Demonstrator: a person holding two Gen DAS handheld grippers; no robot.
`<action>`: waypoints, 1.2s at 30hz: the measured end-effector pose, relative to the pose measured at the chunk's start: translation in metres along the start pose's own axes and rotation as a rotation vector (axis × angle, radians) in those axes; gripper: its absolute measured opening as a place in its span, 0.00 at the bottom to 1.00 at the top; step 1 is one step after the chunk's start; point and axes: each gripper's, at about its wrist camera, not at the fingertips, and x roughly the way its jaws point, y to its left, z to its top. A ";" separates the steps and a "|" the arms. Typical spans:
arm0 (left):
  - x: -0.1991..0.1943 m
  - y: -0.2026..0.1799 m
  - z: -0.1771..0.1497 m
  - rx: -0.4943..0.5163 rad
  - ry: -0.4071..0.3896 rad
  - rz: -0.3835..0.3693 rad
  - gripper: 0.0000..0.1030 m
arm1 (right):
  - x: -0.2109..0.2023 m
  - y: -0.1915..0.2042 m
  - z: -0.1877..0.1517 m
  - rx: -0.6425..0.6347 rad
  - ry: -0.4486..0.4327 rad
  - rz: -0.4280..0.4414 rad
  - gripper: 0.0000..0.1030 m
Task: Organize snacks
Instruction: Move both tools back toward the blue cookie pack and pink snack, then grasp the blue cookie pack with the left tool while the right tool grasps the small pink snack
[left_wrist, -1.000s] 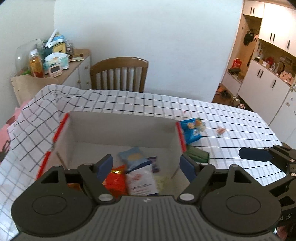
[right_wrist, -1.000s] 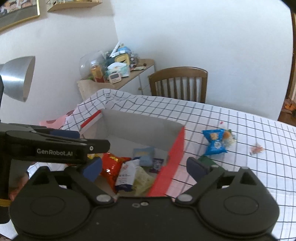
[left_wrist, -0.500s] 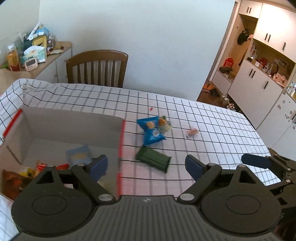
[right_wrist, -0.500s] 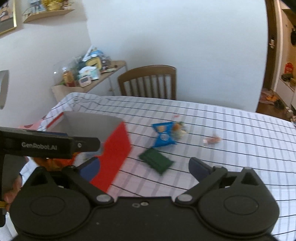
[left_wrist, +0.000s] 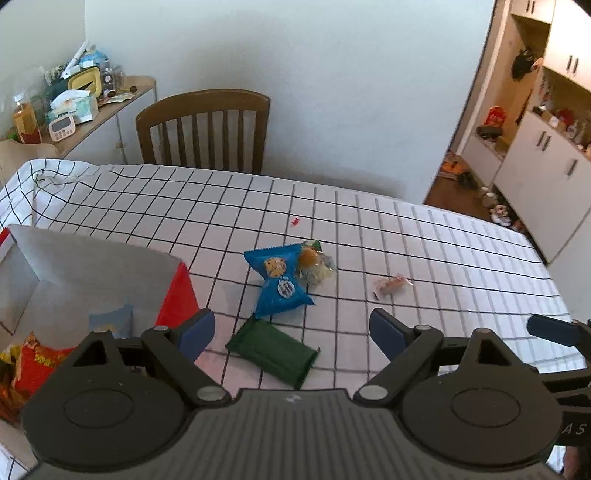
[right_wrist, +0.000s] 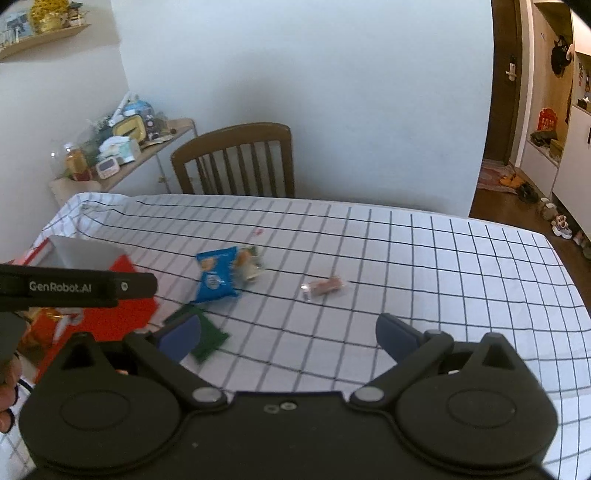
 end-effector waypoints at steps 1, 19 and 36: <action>0.007 -0.002 0.002 -0.002 0.001 0.016 0.88 | 0.006 -0.004 0.002 0.001 0.006 -0.001 0.97; 0.114 -0.007 0.034 -0.002 0.073 0.161 0.79 | 0.137 -0.039 0.022 0.003 0.141 -0.053 0.80; 0.159 0.005 0.032 -0.004 0.127 0.141 0.44 | 0.183 -0.026 0.019 -0.069 0.153 -0.092 0.53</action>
